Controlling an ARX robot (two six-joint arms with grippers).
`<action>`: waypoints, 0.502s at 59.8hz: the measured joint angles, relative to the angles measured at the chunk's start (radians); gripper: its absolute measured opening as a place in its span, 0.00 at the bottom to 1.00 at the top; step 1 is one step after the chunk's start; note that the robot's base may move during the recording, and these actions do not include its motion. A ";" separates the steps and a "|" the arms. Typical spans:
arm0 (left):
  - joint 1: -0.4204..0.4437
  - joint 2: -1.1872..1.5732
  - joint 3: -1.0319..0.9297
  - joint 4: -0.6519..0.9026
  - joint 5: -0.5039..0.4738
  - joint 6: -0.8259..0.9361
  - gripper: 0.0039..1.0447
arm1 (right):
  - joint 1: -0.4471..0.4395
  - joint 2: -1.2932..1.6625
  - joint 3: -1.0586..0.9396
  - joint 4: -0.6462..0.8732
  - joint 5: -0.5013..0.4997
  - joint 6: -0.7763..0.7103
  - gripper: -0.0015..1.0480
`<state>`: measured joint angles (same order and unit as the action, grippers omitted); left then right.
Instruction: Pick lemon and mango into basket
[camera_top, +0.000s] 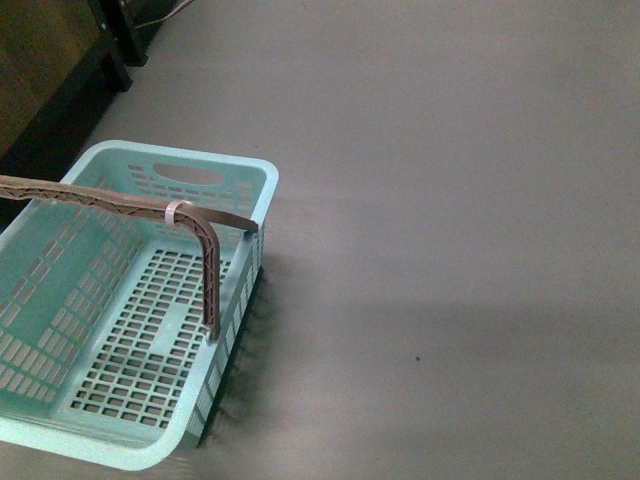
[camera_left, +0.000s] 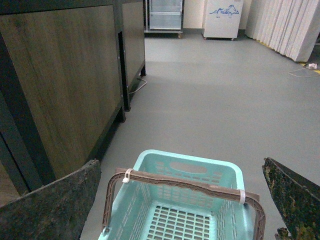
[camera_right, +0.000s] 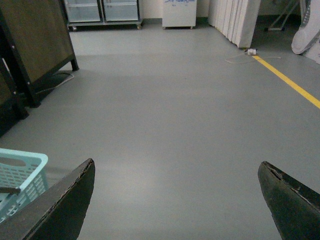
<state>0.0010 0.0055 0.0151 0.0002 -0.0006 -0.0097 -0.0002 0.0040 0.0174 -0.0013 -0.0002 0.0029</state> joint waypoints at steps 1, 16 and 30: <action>0.000 0.000 0.000 0.000 0.000 0.000 0.94 | 0.000 0.000 0.000 0.000 0.000 0.000 0.92; 0.000 0.000 0.000 0.000 0.000 0.000 0.94 | 0.000 0.000 0.000 0.000 0.000 0.000 0.92; 0.000 0.002 0.000 -0.002 0.005 -0.001 0.94 | 0.000 0.000 0.000 0.000 0.000 0.000 0.92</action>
<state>0.0013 0.0071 0.0154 -0.0017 0.0040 -0.0109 -0.0002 0.0040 0.0174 -0.0013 -0.0002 0.0029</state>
